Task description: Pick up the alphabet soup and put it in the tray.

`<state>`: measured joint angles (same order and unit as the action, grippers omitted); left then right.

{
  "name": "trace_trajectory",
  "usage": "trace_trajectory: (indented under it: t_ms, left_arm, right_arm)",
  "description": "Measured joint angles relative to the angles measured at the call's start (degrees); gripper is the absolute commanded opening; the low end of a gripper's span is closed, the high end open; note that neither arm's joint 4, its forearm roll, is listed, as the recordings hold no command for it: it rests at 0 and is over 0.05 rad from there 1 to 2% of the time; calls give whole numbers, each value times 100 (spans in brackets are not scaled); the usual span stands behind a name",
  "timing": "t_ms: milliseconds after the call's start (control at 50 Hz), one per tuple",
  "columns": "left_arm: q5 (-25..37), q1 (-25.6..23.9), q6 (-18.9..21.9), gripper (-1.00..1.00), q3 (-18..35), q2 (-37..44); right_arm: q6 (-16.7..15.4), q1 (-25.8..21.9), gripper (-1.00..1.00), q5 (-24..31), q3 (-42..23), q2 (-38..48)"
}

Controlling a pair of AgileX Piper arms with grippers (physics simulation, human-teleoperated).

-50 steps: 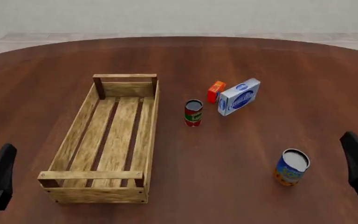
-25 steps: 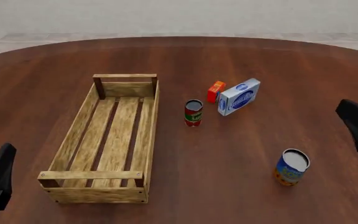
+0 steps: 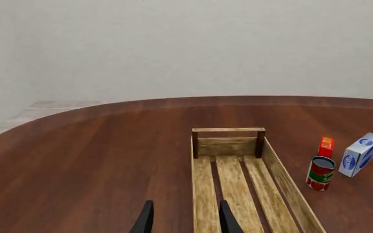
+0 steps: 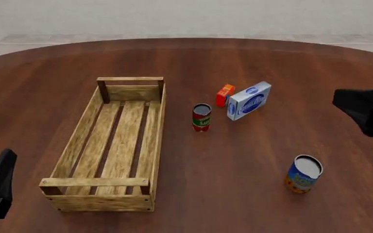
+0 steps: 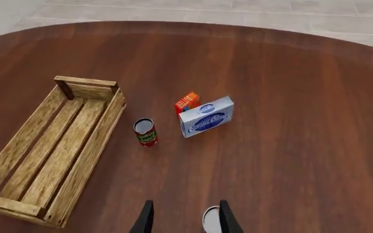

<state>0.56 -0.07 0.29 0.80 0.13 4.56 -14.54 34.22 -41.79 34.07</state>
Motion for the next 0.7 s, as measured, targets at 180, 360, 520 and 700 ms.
trace_trajectory:
  t_ms: [180,360,520,700]
  left_arm:
    - [-4,0,0,100,-5,0]
    - [-10,-1,1,100,-12,-1]
    - [-14,-1,1,100,-15,-1]
    - [-25,-1,1,100,-24,1]
  right_arm:
    - [-209,48,100,324,-318,521]
    - [-417,85,100,548,-544,1008]
    - [-518,171,100,639,-604,1347]
    - [-513,301,100,660,-569,1549]
